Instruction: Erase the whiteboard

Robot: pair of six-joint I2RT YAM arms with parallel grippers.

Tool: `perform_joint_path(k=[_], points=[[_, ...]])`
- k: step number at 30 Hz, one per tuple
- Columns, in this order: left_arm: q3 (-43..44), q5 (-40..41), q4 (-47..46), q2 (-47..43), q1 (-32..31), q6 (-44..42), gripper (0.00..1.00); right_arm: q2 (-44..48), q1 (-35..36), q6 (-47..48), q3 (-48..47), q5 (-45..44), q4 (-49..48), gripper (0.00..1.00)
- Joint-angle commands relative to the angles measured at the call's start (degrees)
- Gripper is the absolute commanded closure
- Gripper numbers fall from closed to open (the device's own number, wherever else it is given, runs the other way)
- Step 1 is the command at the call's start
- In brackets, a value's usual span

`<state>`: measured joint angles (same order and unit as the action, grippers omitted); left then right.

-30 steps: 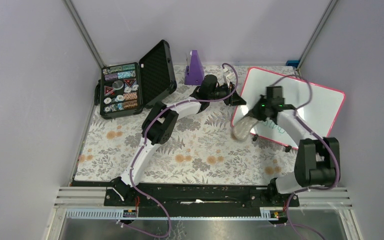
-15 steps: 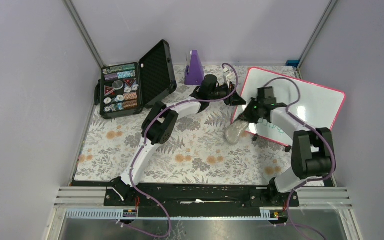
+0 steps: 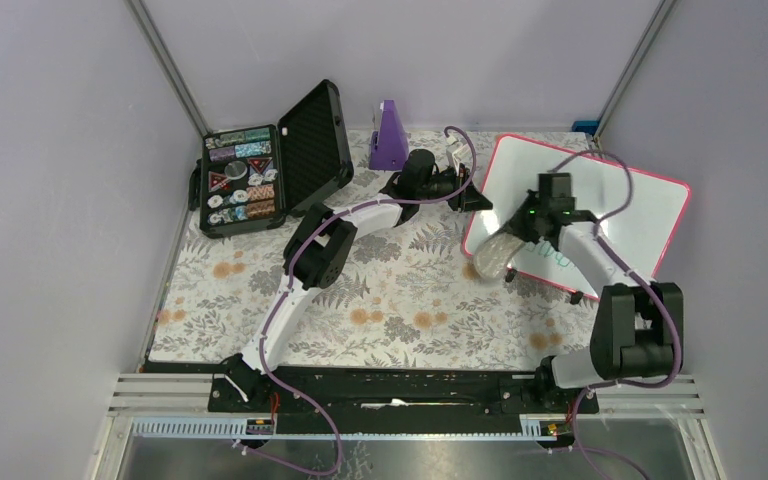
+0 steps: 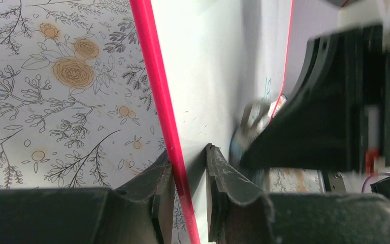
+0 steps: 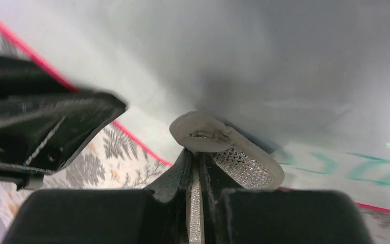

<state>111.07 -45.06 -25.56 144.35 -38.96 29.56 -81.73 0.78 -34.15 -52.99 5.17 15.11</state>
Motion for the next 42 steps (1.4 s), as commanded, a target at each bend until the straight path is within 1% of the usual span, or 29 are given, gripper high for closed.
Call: perform_joint_path(k=[1, 3, 6, 11, 13, 18, 20, 22, 24, 28, 30, 32, 33, 36, 39, 42], points=[[0.2, 3.7, -0.6, -1.5, -1.4, -7.8, 1.00, -5.9, 10.4, -2.0, 0.3, -2.3, -3.3, 1.00], [0.2, 3.6, -0.6, -1.6, -1.4, -7.8, 1.00, -8.9, 12.8, -3.3, -0.4, -1.1, -4.3, 1.00], [0.2, 3.7, -0.5, -1.6, -1.4, -8.0, 1.00, -10.7, 13.4, -4.0, -1.2, 1.1, -5.2, 1.00], [0.2, 3.7, -0.4, -1.8, -1.4, -8.2, 1.00, -7.3, 12.6, -0.8, -3.5, -4.8, -1.1, 1.00], [0.0, 3.7, -0.4, -1.9, -1.3, -8.2, 1.00, -5.2, 9.7, 0.0, -3.3, -5.6, -0.1, 1.00], [-0.1, 3.8, -0.5, -1.9, -1.4, -8.1, 1.00, 0.4, -3.8, -0.9, 1.9, 2.9, -1.8, 1.00], [-0.1, 3.7, -0.6, -1.9, -1.4, -8.0, 1.00, 2.2, -8.7, -1.0, 4.5, 4.6, -1.9, 1.00], [-0.1, 3.6, -0.6, -1.9, -1.5, -8.0, 1.00, 4.0, -12.6, -0.7, 6.5, 5.6, -2.1, 1.00], [-0.2, 3.7, -0.7, -2.0, -1.4, -8.0, 1.00, 5.8, -14.1, -0.9, 7.8, 5.4, -2.6, 1.00], [-0.1, 3.6, -1.1, -1.8, -1.5, -7.6, 1.00, 6.9, -13.0, -2.9, 9.1, 7.5, -5.8, 1.00], [0.0, 3.6, -1.1, -1.7, -1.4, -7.5, 1.00, 6.7, -8.4, -3.5, 8.0, 3.4, -5.4, 1.00], [0.0, 3.6, -1.0, -1.6, -1.4, -7.5, 1.00, 5.7, -1.7, -4.9, 7.4, 0.9, -6.9, 1.00], [0.1, 3.6, -1.0, -1.5, -1.4, -7.5, 1.00, 4.7, 1.4, -6.0, 7.2, 1.2, -8.3, 1.00], [0.0, 3.6, -0.9, -1.6, -1.3, -7.6, 1.00, 0.4, 7.1, -8.8, 5.6, 1.9, -10.5, 1.00], [0.0, 3.6, -0.8, -1.7, -1.4, -7.7, 1.00, -2.7, 8.7, -9.1, 3.6, 2.2, -9.9, 1.00], [0.0, 3.6, -0.7, -1.8, -1.3, -7.8, 1.00, -1.9, 8.4, -7.7, 3.1, -0.2, -8.3, 1.00]])
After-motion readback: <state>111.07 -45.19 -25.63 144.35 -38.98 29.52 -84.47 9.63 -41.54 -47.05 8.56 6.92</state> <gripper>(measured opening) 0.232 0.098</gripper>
